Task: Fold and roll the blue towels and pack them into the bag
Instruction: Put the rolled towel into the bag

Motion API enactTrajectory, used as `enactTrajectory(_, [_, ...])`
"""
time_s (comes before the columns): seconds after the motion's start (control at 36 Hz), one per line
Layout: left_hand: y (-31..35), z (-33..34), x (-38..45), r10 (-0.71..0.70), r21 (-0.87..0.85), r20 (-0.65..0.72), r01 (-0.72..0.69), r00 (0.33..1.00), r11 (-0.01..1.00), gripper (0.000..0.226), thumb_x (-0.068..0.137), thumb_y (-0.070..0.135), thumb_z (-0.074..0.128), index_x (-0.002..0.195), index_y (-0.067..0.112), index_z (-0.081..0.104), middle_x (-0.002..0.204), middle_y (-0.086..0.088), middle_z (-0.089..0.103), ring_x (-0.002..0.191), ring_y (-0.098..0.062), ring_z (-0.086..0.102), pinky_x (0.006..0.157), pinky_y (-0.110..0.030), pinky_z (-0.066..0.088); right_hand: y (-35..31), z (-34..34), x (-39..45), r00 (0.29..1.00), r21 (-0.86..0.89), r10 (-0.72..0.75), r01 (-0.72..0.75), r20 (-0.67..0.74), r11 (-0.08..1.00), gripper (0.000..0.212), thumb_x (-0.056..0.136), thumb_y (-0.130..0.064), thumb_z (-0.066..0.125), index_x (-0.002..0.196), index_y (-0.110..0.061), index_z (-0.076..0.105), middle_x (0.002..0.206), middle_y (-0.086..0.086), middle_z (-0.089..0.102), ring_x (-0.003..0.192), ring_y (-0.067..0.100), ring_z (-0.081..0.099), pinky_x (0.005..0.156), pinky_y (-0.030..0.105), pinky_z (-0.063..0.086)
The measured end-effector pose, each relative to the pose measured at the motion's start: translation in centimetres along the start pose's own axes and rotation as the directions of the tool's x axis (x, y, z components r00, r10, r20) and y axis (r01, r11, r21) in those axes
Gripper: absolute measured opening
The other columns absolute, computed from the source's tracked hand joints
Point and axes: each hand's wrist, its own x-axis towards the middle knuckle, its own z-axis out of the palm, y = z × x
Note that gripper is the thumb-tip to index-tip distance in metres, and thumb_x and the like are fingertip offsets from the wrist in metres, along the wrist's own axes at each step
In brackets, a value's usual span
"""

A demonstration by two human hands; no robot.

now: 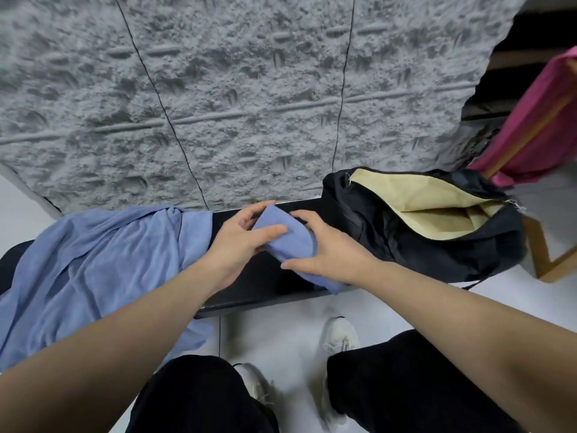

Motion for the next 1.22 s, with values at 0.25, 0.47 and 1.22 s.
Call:
enactTrajectory(0.25, [0.5,5.6,0.7,-0.081,-0.147,0.053,0.088,0.995,0.985,0.06,0.08,0.011,0.076,0.131,0.026,0.049,0.125,-0.002,0.066,0.112,-0.021,0.065,0.092,-0.039,0.054,1.3,-4.1,-1.5,0.971,-0.197,0.132,-0.172,-0.197,0.965,0.065,0.079,-0.052,0.066,0.133,-0.034,0.034,0.123,-0.006,0.059,0.107,0.025,0.061,0.081,0.038,0.048])
enactTrajectory(0.47, [0.7,13.1,2.0,-0.135,-0.155,-0.004,0.133,0.991,0.979,0.023,0.097,0.016,0.059,0.119,0.02,0.055,0.116,-0.006,0.07,0.099,-0.024,0.071,0.081,-0.034,0.059,3.3,-8.8,-2.6,0.943,-0.282,0.194,-0.27,-0.268,0.921,0.067,0.079,-0.051,0.065,0.135,-0.032,0.035,0.118,-0.005,0.059,0.094,0.024,0.06,0.065,0.034,0.042])
enactTrajectory(1.22, [1.8,18.7,11.5,-0.036,0.941,0.331,-0.332,0.943,-0.06,0.058,0.089,0.021,0.05,0.144,0.027,0.033,0.138,-0.003,0.046,0.104,-0.03,0.057,0.069,-0.033,0.037,13.1,-21.5,0.0,0.894,0.001,0.444,-0.445,0.065,0.896,0.04,0.082,-0.046,0.07,0.119,-0.042,0.056,0.113,-0.009,0.062,0.095,0.017,0.066,0.086,0.036,0.055])
